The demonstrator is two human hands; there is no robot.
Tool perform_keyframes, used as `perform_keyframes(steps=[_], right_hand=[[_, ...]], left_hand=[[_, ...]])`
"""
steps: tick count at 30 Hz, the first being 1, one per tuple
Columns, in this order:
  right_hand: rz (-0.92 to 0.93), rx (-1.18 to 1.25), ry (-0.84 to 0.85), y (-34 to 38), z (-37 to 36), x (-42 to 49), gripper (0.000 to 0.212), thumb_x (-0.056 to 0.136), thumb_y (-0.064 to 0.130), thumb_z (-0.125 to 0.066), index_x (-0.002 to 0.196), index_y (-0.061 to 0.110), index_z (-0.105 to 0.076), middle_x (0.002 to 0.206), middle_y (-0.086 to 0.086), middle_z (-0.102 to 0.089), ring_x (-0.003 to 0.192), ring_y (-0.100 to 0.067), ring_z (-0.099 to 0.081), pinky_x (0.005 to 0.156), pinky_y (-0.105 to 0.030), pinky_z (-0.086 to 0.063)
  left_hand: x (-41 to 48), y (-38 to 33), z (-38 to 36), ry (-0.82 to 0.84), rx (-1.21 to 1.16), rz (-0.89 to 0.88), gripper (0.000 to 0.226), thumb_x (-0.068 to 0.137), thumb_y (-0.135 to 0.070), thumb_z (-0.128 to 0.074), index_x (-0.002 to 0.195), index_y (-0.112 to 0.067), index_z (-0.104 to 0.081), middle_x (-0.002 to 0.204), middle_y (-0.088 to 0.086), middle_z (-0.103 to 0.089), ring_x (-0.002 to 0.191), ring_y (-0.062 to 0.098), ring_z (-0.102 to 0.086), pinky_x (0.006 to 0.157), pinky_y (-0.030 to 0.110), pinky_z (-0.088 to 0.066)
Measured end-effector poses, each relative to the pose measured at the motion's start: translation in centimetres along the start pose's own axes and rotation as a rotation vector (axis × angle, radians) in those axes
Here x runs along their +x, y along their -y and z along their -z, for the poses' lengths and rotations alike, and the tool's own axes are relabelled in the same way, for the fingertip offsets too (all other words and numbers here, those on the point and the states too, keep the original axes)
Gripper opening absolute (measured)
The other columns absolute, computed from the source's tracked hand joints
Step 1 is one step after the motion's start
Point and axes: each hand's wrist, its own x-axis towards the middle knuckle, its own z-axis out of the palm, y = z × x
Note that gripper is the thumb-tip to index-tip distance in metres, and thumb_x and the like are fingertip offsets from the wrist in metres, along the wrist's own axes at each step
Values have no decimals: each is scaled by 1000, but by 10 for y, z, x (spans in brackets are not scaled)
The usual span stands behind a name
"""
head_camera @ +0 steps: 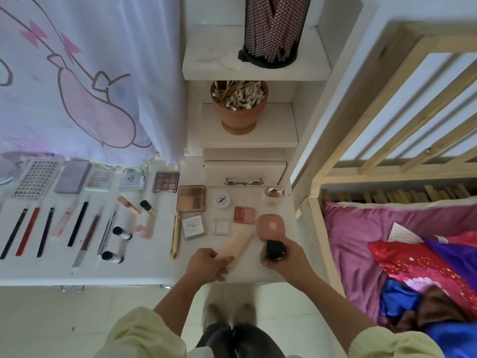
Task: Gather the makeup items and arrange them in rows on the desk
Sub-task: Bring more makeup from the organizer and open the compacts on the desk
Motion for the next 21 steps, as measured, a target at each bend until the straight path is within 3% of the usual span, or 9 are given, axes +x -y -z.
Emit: perform_keyframes(steps=[7, 11, 17, 21], right_hand=[[-25, -36, -17, 9, -13, 1, 28, 73, 14, -77, 88, 26, -56, 84, 3, -64, 81, -14, -58, 81, -29, -53], [-47, -12, 1, 14, -15, 0, 25, 73, 11, -77, 88, 20, -58, 91, -9, -66, 87, -24, -61, 81, -32, -51], [61, -198, 48, 27, -4, -3, 38, 75, 28, -79, 104, 18, -57, 96, 5, -62, 89, -14, -58, 77, -23, -46], [123, -303, 40, 37, 2, -10, 35, 78, 35, -77, 101, 23, -53, 94, 7, -59, 84, -11, -56, 66, -15, -42]], left_hand=[[6, 4, 21, -17, -84, 41, 32, 79, -29, -79, 81, -5, -57, 67, 10, -72, 51, 22, -66, 45, 22, -48], [3, 5, 26, -17, -41, 69, 31, 84, -33, -74, 80, -9, -54, 69, 8, -72, 54, 22, -67, 49, 22, -48], [-5, 7, 36, -45, 171, 48, 17, 91, -24, -65, 87, -8, -61, 77, 6, -74, 60, 19, -69, 62, 30, -57], [-11, 1, 40, -58, 259, 28, 15, 91, -18, -63, 80, -9, -59, 73, 3, -71, 53, 17, -65, 51, 23, -53]])
